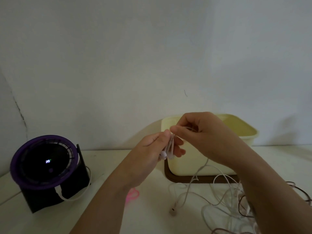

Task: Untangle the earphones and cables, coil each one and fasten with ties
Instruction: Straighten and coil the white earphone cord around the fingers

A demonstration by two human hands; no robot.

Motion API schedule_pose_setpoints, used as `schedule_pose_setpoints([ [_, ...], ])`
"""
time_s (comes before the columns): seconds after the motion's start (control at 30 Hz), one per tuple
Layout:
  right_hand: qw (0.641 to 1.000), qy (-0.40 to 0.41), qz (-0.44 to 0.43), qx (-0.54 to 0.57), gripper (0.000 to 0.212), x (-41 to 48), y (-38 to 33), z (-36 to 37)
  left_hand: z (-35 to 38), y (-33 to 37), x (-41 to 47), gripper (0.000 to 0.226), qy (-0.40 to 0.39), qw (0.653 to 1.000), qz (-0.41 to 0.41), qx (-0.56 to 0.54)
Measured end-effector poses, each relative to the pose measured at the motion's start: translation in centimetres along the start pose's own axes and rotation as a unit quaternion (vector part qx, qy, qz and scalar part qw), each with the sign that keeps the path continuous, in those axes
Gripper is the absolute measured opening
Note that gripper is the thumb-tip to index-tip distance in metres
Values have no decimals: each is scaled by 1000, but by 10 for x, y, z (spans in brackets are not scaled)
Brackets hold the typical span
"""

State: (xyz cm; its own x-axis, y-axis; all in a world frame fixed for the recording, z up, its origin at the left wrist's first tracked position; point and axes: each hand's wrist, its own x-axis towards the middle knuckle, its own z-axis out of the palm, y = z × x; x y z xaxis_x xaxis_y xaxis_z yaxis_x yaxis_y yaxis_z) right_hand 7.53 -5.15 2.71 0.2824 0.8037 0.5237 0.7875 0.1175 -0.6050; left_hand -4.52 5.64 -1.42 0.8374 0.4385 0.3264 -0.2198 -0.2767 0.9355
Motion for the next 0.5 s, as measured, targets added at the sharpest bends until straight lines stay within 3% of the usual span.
schedule_pose_setpoints([
  [0.13, 988, 0, 30, 151, 32, 5, 17, 5, 2, 9, -3, 31, -29, 994, -6, -104],
  [0.27, 921, -76, 75, 376, 32, 7, 28, 22, 2, 20, -5, 31, -48, 962, -6, -269],
  [0.33, 915, -102, 84, 382, 27, 6, 29, 30, 2, 24, -4, 31, -14, 942, -3, -336],
  [0.43, 936, -116, 96, 319, 42, 7, 29, 39, -3, 26, 0, 27, 82, 917, -6, -390],
  [0.5, 955, -128, 94, 251, 35, 6, 27, 40, -6, 24, 2, 26, 111, 913, 6, -393],
])
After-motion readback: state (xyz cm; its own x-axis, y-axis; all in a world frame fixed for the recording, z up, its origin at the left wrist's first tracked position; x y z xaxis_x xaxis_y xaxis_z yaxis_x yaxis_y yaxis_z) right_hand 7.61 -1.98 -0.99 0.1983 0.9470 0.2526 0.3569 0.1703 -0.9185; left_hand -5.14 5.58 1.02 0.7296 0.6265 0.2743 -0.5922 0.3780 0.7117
